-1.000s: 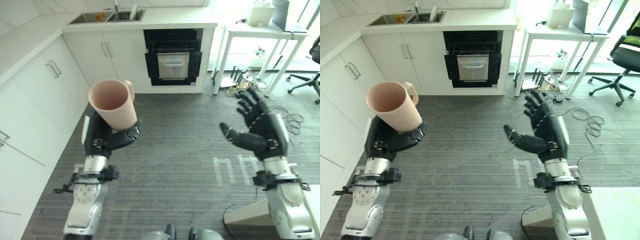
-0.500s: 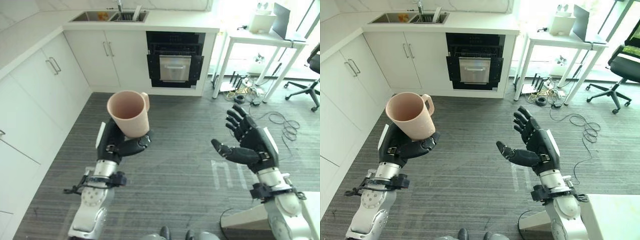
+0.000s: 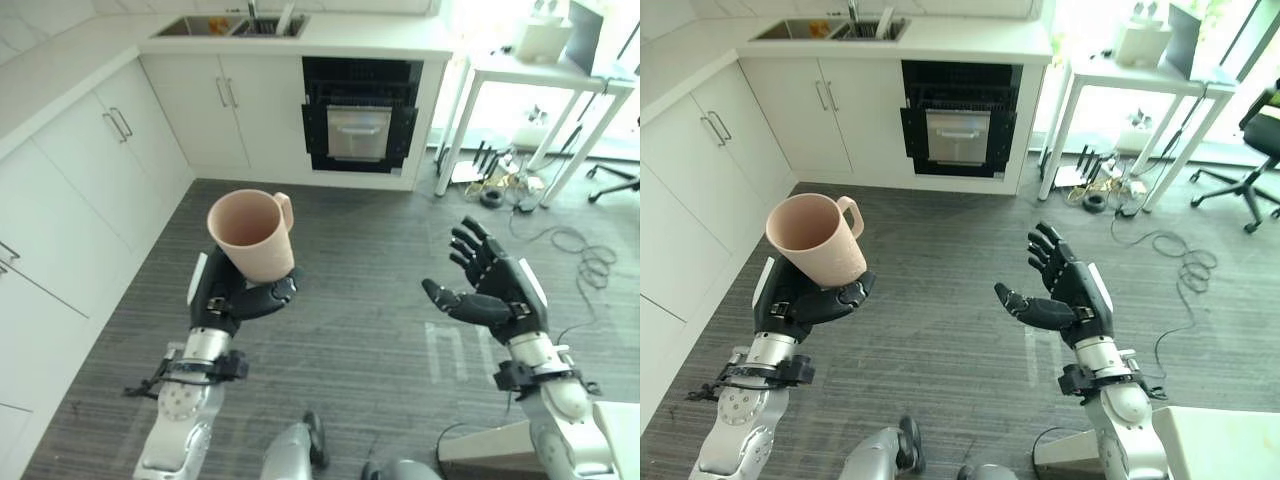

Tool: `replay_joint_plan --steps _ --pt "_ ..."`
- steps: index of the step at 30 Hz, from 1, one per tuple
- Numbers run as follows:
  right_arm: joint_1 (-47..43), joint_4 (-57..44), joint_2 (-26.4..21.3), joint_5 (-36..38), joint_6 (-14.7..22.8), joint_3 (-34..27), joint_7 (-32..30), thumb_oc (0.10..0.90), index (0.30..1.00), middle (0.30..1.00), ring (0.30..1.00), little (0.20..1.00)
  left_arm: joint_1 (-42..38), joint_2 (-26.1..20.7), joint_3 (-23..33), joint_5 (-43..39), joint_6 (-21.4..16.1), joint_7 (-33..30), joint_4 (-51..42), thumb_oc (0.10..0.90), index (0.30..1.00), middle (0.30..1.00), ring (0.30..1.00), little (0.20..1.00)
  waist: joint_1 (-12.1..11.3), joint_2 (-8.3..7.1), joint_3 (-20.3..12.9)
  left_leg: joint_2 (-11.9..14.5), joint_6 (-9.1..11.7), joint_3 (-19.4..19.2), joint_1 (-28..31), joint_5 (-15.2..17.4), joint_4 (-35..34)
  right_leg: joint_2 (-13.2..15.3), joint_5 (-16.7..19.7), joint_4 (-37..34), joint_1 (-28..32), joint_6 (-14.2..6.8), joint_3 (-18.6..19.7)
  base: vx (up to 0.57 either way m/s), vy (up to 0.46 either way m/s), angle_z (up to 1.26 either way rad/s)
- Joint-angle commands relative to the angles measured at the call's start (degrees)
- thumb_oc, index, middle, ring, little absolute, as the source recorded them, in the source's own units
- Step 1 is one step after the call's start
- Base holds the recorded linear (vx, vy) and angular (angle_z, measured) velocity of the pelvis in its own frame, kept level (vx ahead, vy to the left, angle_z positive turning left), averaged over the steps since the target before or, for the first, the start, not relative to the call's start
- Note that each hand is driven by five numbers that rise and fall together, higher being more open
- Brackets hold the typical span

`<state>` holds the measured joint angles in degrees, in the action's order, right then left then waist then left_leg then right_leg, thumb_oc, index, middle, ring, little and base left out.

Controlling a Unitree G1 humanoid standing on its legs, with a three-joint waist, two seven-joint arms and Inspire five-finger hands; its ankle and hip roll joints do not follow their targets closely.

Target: Place the dishes in the dishwasher.

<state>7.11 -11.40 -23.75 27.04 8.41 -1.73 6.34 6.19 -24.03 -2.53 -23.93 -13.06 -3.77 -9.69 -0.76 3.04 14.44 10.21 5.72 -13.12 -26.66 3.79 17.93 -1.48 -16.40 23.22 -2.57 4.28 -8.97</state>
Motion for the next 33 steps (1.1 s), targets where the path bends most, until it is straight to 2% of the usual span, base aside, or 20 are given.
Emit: replay_joint_plan --steps 1,5,6,7,8,9,10,11,12,13,14,16,17,18,20,22,23,25,27,33 --pt "-2.3 -6.1 -2.5 0.2 7.1 -1.7 1.8 0.8 0.9 0.9 0.9 0.9 -1.5 -1.4 3.9 -0.9 -9.1 -2.5 -6.2 0.4 0.3 0.3 0.3 0.3 -1.7 -0.54 -4.6 -1.2 0.4 7.6 -5.4 -7.0 -0.7 0.3 -2.7 -6.0 11.0 -6.3 3.9 0.74 0.282 -0.4" --pt "-1.7 -6.6 -2.9 1.3 7.1 -1.9 3.2 0.8 0.9 0.9 0.9 0.9 -0.8 -0.3 3.8 0.0 -8.8 -3.1 -6.7 0.4 0.3 0.3 0.3 0.3 -1.4 -0.21 -4.6 1.5 1.4 5.9 -8.6 -8.7 -0.7 1.2 -4.5 -6.0 14.5 -6.6 3.8 0.63 0.26 -0.42" --pt "-2.1 -6.3 -3.9 2.3 7.0 -1.9 5.1 0.8 0.9 0.9 0.9 0.9 -0.9 -0.6 4.2 -0.1 -9.3 -3.9 -5.6 0.4 0.3 0.3 0.3 0.3 -0.9 0.94 -5.4 1.5 1.0 7.7 -6.8 -6.8 -0.7 2.2 -5.3 -6.0 17.9 -7.8 5.0 0.77 0.321 -0.39" --pt "-2.2 -6.3 -3.9 2.2 7.0 -1.7 5.2 0.8 0.9 0.9 0.9 0.9 -1.0 -0.6 4.2 0.0 -9.3 -4.0 -5.6 0.4 0.3 0.3 0.3 0.3 -0.9 0.95 -5.2 1.5 1.0 7.8 -6.5 -6.7 -0.7 2.5 -5.4 -6.0 18.4 -7.9 5.1 1.16 0.522 -0.37" --pt "-3.1 -5.3 -3.8 2.2 6.9 -0.8 4.4 0.8 0.9 0.9 0.9 0.9 -1.6 -1.6 4.6 0.4 -9.7 -4.3 -4.6 0.4 0.3 0.3 0.3 0.3 -0.7 1.15 -6.0 2.0 0.3 7.6 -4.0 -4.4 -0.7 4.8 -5.2 -6.0 21.0 -10.1 4.6 0.8 0.382 -0.63" --pt "-3.2 -5.2 -3.3 3.0 6.2 -1.3 4.1 0.8 0.9 0.9 0.9 0.9 -2.0 -2.0 4.9 0.1 -9.3 -3.7 -4.0 0.4 0.3 0.3 0.3 0.3 -0.3 0.73 -7.2 2.0 -0.2 5.3 -1.2 -4.5 -0.7 7.0 -1.6 -6.0 22.8 -12.7 3.7 1.02 0.48 -0.76" --pt "-2.8 -5.5 -2.6 3.9 5.6 -1.9 3.9 0.8 0.9 0.9 0.9 0.9 -2.5 -2.2 5.1 -0.3 -8.5 -2.8 -3.9 0.4 0.3 0.3 0.3 0.3 -0.5 -0.87 -8.1 0.2 -1.0 3.1 1.9 -4.5 -0.7 10.2 3.5 -6.0 25.1 -14.6 2.7 0.77 0.383 -0.99" --pt "-2.2 -6.4 -1.4 4.8 4.7 -2.8 4.0 0.8 0.9 0.9 0.9 0.9 -3.4 -2.0 5.1 0.1 -7.7 -1.6 -4.1 0.4 0.3 0.3 0.3 0.3 -1.0 -1.39 -9.4 -0.9 -2.3 1.6 4.4 -4.2 -0.7 13.0 12.2 -4.4 26.2 -15.6 1.0 0.61 0.334 -0.75" --pt "-1.9 -6.9 -1.0 5.1 4.4 -3.2 4.1 0.8 0.9 0.9 0.9 0.9 -3.9 -1.9 5.0 0.5 -7.4 -0.9 -4.2 0.4 0.3 0.3 0.3 0.3 -1.2 -1.54 -9.8 -1.3 -3.0 1.1 5.4 -3.6 -0.7 14.7 16.2 -1.5 26.1 -15.9 0.0 0.57 0.399 -0.36" --pt "-1.2 -7.9 -0.1 4.7 4.0 -3.9 3.9 0.8 0.9 0.9 0.9 0.9 -5.1 -1.9 4.3 0.8 -6.7 0.1 -4.5 0.4 0.3 0.3 0.3 0.3 -1.1 -2.08 -10.2 -2.9 -4.4 0.4 7.9 -1.8 -0.7 18.3 22.4 7.0 23.9 -16.6 -1.4 0.5 0.394 0.22" --pt "-1.0 -8.5 0.4 3.6 3.9 -4.0 3.5 0.8 0.9 0.9 0.9 0.9 -5.9 -2.0 3.7 1.0 -6.5 0.7 -4.6 0.4 0.3 0.3 0.3 0.3 -1.0 -1.93 -10.3 -3.8 -5.0 0.3 9.4 -0.9 -0.7 19.5 23.7 12.5 21.1 -16.4 -1.6 0.58 0.443 0.48" --pt "-1.4 -9.0 0.9 1.7 3.4 -2.9 1.8 0.8 0.9 0.9 0.9 0.9 -7.5 -2.0 2.4 2.3 -6.1 0.5 -4.9 0.4 0.3 0.3 0.3 0.3 0.2 -1.26 -9.6 -5.1 -6.1 0.1 12.7 1.4 -0.7 18.1 21.3 19.6 12.7 -14.6 -2.3 0.59 0.336 0.57" --pt "-1.3 -8.9 0.9 1.5 3.6 -2.3 0.9 0.8 0.9 0.9 0.9 0.9 -8.3 -2.4 2.0 2.2 -5.7 0.6 -5.3 0.4 0.3 0.3 0.3 0.3 0.9 -1.25 -9.2 -5.5 -6.6 -0.1 14.3 1.9 -0.7 16.2 18.4 18.1 8.5 -13.2 -3.9 0.45 0.165 0.38" --pt "-1.3 -8.9 0.9 1.5 3.7 -2.2 0.9 0.8 0.9 0.9 0.9 0.9 -8.4 -2.4 2.0 2.2 -5.8 0.5 -5.4 0.4 0.3 0.3 0.3 0.3 1.0 -1.03 -9.2 -5.2 -6.5 -0.1 14.3 1.7 -0.7 15.3 18.2 17.0 7.7 -12.9 -4.5 0.41 0.036 0.26" --pt "-0.6 -9.6 0.7 1.9 4.1 -2.4 1.3 0.8 0.9 0.9 0.9 0.9 -8.7 -3.1 2.4 2.1 -5.6 0.3 -6.2 0.4 0.3 0.3 0.3 0.3 2.1 -1.69 -8.4 -5.8 -6.2 -0.4 17.1 2.5 -0.7 12.0 15.5 6.3 3.8 -12.4 -8.8 0.33 -0.086 0.59" --pt "-0.1 -10.1 0.1 3.0 5.0 -2.9 0.6 0.8 0.9 0.9 0.9 0.9 -9.0 -2.9 2.5 2.0 -5.4 0.7 -7.0 0.4 0.3 0.3 0.3 0.3 3.1 -2.28 -7.5 -7.1 -5.9 2.1 19.1 3.3 -0.7 9.4 18.3 -5.0 -0.8 -11.9 -11.9 0.41 -0.195 0.83" --pt "0.6 -9.9 0.1 4.0 5.9 -3.4 0.5 0.8 0.9 0.9 0.9 0.9 -8.6 -2.4 2.4 2.1 -5.3 1.6 -7.4 0.4 0.3 0.3 0.3 0.3 4.0 -4.02 -7.0 -9.4 -5.9 3.7 20.7 4.9 -0.7 10.5 18.1 -6.0 -5.8 -12.3 -10.4 0.46 -0.233 0.71" --pt "1.5 -9.9 0.4 4.4 6.6 -3.7 0.7 0.8 0.9 0.9 0.9 0.9 -7.9 -1.5 1.8 2.8 -5.2 2.6 -7.6 0.4 0.3 0.3 0.3 0.3 5.3 -5.28 -7.4 -10.9 -6.3 5.1 22.2 7.3 -0.7 11.9 17.3 -6.0 -10.5 -12.8 -6.1 0.5 -0.226 1.66" --pt "2.0 -10.5 0.8 3.8 6.7 -3.3 0.6 0.8 0.9 0.9 0.9 0.9 -7.4 -1.0 0.5 3.7 -6.1 3.0 -6.8 0.4 0.3 0.3 0.3 0.3 6.7 -5.23 -8.2 -11.2 -7.2 6.8 24.3 10.6 -0.7 12.1 17.8 -6.0 -13.2 -12.6 0.2 0.57 -0.243 0.92" --pt "-1.4 -9.4 -1.7 5.7 4.1 -2.1 -2.0 0.8 0.9 0.9 0.9 0.9 -6.8 -1.9 1.0 1.7 -5.5 1.8 -7.3 0.4 0.3 0.3 0.3 0.3 5.4 -4.97 -9.9 -9.9 -6.3 7.3 27.7 12.8 -0.7 10.3 13.2 -6.0 -9.4 -12.0 -0.1 0.4 -0.233 0.29"
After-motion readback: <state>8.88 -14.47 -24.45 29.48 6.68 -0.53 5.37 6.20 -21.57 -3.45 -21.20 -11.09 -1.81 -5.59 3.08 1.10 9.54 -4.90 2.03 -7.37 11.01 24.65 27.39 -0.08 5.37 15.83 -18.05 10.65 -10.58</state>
